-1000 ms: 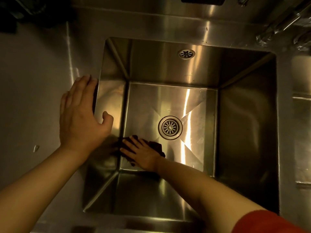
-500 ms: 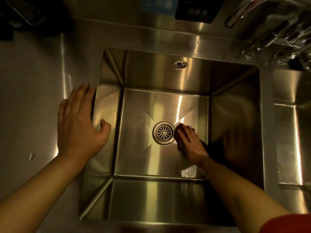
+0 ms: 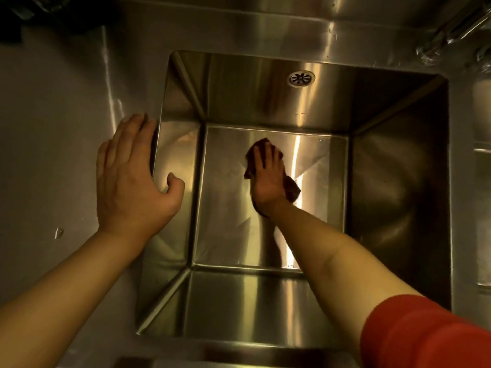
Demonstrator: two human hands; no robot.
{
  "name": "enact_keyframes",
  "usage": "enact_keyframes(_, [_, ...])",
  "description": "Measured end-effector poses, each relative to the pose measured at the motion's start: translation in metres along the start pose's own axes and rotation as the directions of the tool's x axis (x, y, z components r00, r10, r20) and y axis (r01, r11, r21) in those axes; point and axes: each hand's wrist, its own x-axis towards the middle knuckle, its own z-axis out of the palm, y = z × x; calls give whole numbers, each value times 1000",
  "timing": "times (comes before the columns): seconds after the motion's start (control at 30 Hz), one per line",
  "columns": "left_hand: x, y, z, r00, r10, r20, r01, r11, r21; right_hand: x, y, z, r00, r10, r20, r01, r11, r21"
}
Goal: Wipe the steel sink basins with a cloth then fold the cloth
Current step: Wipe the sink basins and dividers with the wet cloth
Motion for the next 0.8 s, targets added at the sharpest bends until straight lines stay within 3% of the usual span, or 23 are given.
enact_keyframes(0.2, [-1,-3,3,1000,5,-7,-5,1000,10,-41,-36,41,921,-321,222,347,934,-88])
enact_keyframes(0.4, [-1,-4,5,1000,13,-18,-12,1000,10,-101,-35,69,689,-581,434,672,736,-83])
enact_keyframes(0.53, [0,-4,4,1000,18,-14,-18,1000,-2,-132,5,64,536,-651,537,759,651,31])
enact_keyframes(0.6, [-1,-4,4,1000,13,-20,-13,1000,-9,-142,37,52,539,-635,553,747,663,32])
enact_keyframes(0.67, [-1,-3,4,1000,8,-21,-9,1000,-16,-150,73,37,595,-589,547,703,711,2])
enact_keyframes(0.73, [0,-3,4,1000,9,-22,-10,1000,-17,-156,105,20,701,-510,499,605,795,-37])
enact_keyframes(0.8, [1,-4,4,1000,12,-22,-12,1000,-13,-155,125,1,867,-350,355,369,929,15])
